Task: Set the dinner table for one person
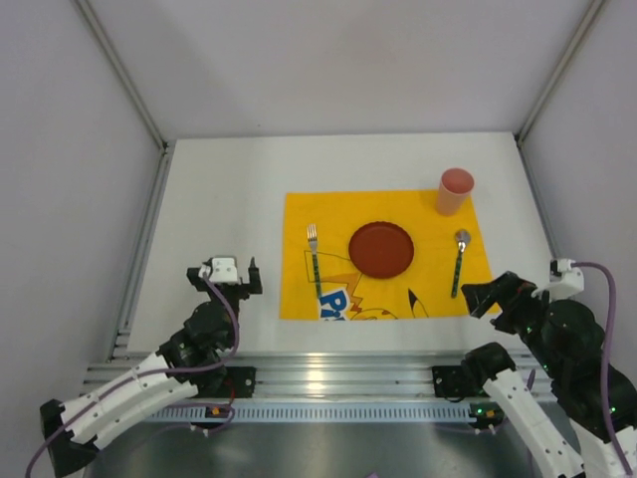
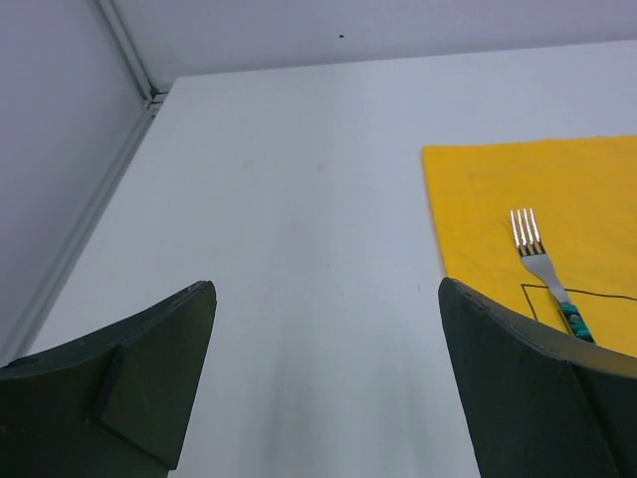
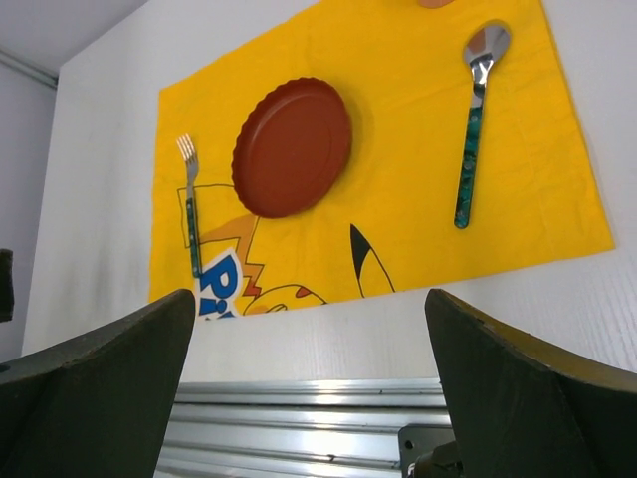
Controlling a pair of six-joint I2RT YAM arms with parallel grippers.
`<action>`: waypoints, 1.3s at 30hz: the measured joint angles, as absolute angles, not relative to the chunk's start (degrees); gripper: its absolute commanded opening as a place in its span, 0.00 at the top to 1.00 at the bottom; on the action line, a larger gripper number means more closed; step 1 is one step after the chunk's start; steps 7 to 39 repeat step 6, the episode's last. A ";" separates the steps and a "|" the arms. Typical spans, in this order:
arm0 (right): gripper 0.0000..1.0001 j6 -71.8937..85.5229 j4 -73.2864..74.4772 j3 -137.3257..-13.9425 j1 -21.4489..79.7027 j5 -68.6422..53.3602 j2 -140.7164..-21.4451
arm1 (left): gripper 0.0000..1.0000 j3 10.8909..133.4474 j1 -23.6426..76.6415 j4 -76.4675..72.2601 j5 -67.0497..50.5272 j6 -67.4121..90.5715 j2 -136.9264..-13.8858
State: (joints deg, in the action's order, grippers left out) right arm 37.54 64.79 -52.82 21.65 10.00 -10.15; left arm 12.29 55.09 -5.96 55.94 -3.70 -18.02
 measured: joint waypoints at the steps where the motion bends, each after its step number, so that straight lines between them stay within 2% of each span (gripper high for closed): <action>1: 0.00 37.54 64.73 -53.10 21.65 10.31 -10.70 | 0.01 11.09 54.68 -7.51 56.51 -5.10 -17.04; 6: 0.00 37.06 64.47 -53.25 21.65 10.74 -13.56 | 0.02 9.80 50.41 -10.85 55.94 -7.62 -17.26; 39: 0.00 37.06 64.47 -53.25 21.65 10.74 -13.56 | 0.02 9.80 50.41 -10.85 55.94 -7.62 -17.26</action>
